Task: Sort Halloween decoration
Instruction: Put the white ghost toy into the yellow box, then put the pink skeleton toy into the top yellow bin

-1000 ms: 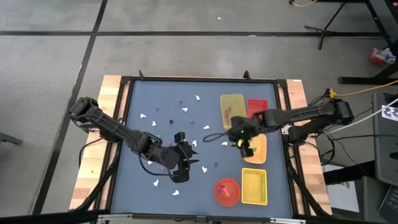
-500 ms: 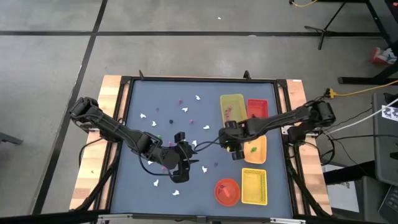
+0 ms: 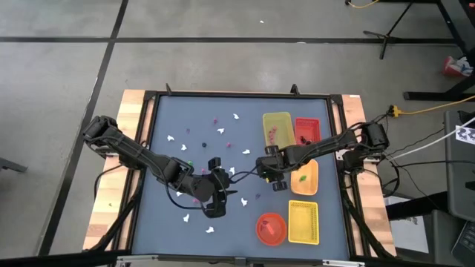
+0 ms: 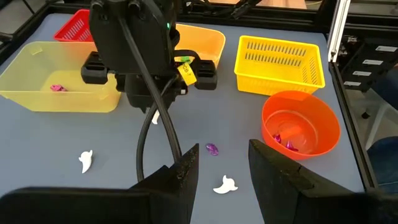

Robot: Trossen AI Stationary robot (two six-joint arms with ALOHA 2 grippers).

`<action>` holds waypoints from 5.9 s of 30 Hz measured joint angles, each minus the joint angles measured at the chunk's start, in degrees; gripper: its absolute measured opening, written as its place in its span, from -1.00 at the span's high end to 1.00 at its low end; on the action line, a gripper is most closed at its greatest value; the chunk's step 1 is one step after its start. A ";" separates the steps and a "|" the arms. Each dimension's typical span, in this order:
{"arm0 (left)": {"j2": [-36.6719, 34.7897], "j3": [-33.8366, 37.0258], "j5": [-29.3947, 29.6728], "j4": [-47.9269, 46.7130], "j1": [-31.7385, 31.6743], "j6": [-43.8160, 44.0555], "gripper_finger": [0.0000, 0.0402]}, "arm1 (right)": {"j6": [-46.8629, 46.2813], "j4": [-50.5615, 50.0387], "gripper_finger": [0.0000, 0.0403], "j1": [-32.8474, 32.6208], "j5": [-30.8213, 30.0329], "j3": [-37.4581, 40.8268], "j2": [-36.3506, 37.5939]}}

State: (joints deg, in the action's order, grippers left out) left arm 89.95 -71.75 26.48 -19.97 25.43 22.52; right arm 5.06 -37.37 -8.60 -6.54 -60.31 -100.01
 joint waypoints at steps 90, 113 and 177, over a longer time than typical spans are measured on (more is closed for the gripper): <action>0.04 -0.02 -0.57 0.07 0.77 -0.02 0.38 | 0.46 -18.30 0.72 -0.02 19.17 -12.02 -3.46; 0.04 -0.02 -0.63 0.07 6.77 1.21 0.38 | -6.97 -28.75 0.72 -13.35 37.39 -14.93 -3.43; 0.00 8.60 -1.23 -30.11 16.48 52.80 0.38 | -6.95 -28.54 0.13 -21.00 35.45 -14.93 -3.36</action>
State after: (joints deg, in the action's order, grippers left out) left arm 89.95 -63.15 25.25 -50.08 41.91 75.32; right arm -1.89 -65.91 -29.61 28.91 -75.24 -103.37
